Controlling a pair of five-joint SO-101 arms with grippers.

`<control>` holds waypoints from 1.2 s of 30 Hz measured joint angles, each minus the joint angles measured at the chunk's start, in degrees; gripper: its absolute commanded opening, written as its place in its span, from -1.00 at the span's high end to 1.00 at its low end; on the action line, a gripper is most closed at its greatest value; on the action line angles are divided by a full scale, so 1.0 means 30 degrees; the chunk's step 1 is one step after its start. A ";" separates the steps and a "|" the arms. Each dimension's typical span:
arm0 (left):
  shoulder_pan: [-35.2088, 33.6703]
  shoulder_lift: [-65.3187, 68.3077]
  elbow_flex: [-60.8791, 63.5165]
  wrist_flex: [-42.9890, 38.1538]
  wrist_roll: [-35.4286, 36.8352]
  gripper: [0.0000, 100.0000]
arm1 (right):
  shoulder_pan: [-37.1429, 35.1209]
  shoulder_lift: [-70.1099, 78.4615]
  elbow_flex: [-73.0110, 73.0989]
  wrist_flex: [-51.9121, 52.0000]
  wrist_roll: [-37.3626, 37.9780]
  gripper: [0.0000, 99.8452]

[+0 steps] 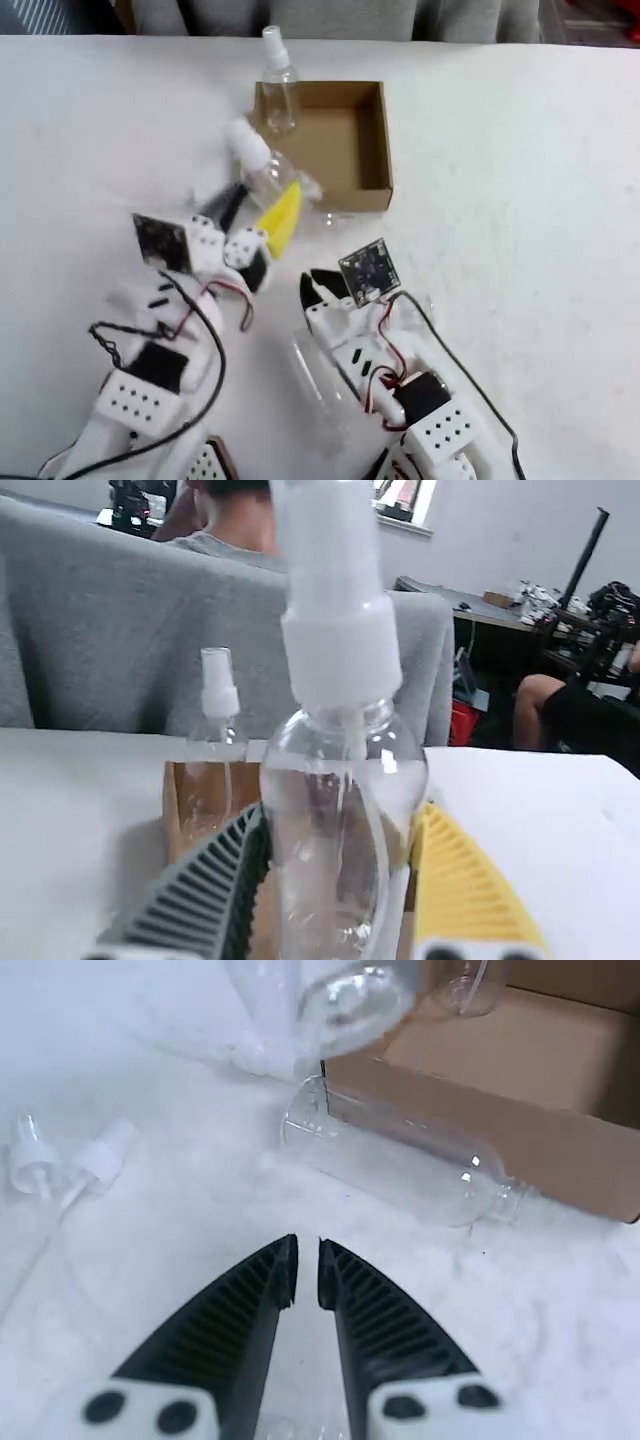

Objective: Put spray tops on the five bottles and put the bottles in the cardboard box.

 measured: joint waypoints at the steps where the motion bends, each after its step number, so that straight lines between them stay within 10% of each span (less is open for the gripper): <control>1: -0.0410 0.0762 -0.0440 -0.0322 0.0000 0.96 | 0.0000 0.0000 0.0000 0.0000 0.0059 0.97; 20: -0.2403 2.2505 -0.9377 -1.3392 0.0000 0.96 | 0.1289 0.0000 0.0000 0.0000 0.0117 0.97; 36: -0.2491 2.9832 -1.3099 -1.7055 -0.2139 0.95 | 0.1377 0.0000 0.0000 0.0000 0.0205 0.97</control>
